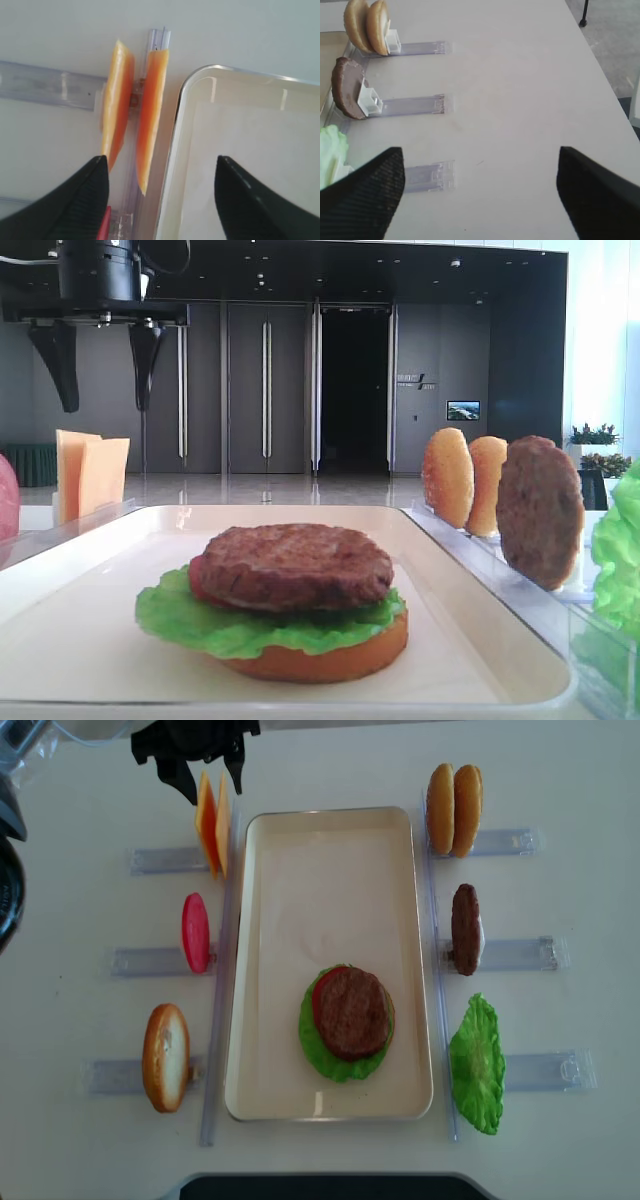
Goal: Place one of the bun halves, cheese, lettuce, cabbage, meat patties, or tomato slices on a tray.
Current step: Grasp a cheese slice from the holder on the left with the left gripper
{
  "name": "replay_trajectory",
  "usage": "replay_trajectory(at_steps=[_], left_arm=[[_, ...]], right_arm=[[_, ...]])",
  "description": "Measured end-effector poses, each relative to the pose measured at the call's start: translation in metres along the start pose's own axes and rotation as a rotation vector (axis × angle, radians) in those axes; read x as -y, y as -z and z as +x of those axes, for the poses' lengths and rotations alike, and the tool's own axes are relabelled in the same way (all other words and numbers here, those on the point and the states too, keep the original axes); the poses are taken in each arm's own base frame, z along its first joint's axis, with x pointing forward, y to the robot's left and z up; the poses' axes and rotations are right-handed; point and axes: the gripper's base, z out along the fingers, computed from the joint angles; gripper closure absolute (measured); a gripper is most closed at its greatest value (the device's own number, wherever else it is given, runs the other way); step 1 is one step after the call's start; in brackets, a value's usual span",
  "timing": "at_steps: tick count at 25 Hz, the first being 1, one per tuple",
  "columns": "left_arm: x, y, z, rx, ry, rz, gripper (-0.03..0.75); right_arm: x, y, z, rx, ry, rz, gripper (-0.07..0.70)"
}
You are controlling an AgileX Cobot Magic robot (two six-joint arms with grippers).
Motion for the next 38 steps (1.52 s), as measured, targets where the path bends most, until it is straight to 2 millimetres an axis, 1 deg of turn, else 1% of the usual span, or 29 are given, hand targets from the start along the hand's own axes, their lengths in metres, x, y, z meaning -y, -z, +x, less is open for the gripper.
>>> replay_trajectory(at_steps=[3, 8, 14, 22, 27, 34, 38], left_arm=[[0.001, -0.006, 0.000, -0.009, -0.001, -0.007, 0.210], [0.001, -0.009, -0.001, -0.004, -0.003, -0.006, 0.210], [0.003, -0.023, -0.002, -0.021, -0.006, -0.015, 0.210], [0.007, -0.024, -0.005, 0.017, 0.001, 0.021, 0.210], [0.007, -0.030, -0.005, 0.006, 0.000, 0.016, 0.210], [0.007, -0.031, -0.005, 0.010, -0.003, 0.009, 0.210], [0.007, -0.036, -0.006, 0.006, -0.007, 0.000, 0.210]], right_arm=[[0.000, 0.000, 0.000, 0.000, 0.000, 0.000, 0.045], [0.000, 0.000, 0.000, 0.000, 0.000, 0.000, 0.045], [0.000, 0.000, 0.000, 0.000, 0.000, 0.000, 0.045], [0.000, 0.000, 0.000, 0.000, 0.000, 0.000, 0.045], [0.000, 0.000, 0.000, 0.000, 0.000, 0.000, 0.045], [0.000, 0.000, 0.000, 0.000, 0.000, 0.000, 0.045], [0.000, 0.000, 0.000, 0.000, 0.000, 0.000, 0.045]])
